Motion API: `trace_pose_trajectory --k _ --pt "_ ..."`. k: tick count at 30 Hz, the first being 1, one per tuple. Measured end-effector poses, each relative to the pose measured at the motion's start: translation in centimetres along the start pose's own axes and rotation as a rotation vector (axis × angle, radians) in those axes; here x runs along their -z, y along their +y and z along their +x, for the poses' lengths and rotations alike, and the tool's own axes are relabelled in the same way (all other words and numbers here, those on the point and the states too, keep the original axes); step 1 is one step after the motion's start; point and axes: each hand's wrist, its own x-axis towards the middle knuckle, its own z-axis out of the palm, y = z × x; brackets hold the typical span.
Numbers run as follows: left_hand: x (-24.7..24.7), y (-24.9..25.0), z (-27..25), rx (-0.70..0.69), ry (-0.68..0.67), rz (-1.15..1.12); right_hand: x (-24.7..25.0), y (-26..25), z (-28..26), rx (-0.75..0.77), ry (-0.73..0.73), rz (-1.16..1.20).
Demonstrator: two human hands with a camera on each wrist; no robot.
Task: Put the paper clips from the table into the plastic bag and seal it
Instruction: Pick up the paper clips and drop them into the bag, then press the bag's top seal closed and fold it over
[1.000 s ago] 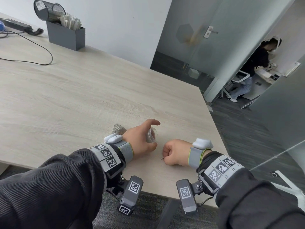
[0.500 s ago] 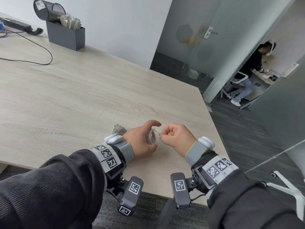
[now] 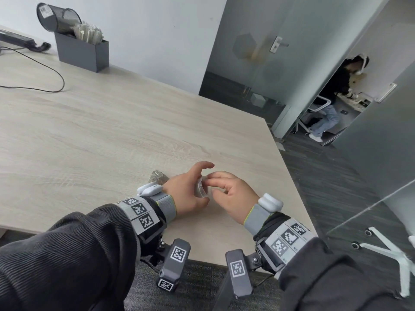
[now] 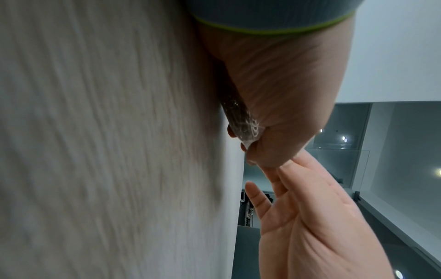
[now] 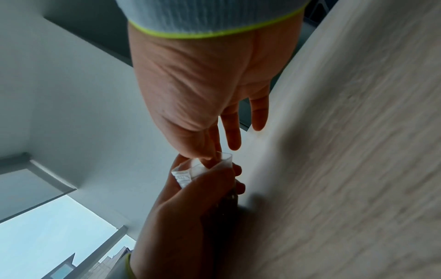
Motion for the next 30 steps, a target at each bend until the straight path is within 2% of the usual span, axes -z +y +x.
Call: trace_pose_trajectory --k 4,9,13,16,19,22,24,27,30 --pt "0.0 0.2 -0.2 -0.028 0.052 0.064 0.3 0.2 0.1 0.036 0.058 -0.106" --pt "0.3 0.2 -0.8 -0.099 0.213 0.169 0.4 0.1 -0.4 0.091 0.137 -0.255" --pt "1.3 0.8 -1.4 -0.094 0.301 0.155 1.1 -0.1 -0.5 0.115 0.209 -0.361" --pt "2.6 1.7 -1.5 -0.082 0.334 0.124 1.9 -0.3 -0.4 0.087 0.223 -0.35" --pt "3.9 2.4 -1.2 -0.029 0.322 0.036 2.8 -1.5 -0.2 0.082 0.252 -0.289" --pt "4.9 3.3 -0.9 -0.038 0.316 0.0 3.7 -3.0 -0.1 0.09 0.32 -0.143" --pt "5.6 4.2 -0.9 -0.075 0.346 -0.068 4.1 -3.9 0.0 0.059 0.357 -0.008" --pt "6.3 5.1 -0.9 -0.102 0.37 -0.24 4.0 -4.6 0.0 0.02 0.324 0.301" --pt "6.3 5.4 -1.2 -0.101 0.341 -0.39 3.4 -4.4 -0.1 -0.026 0.318 0.442"
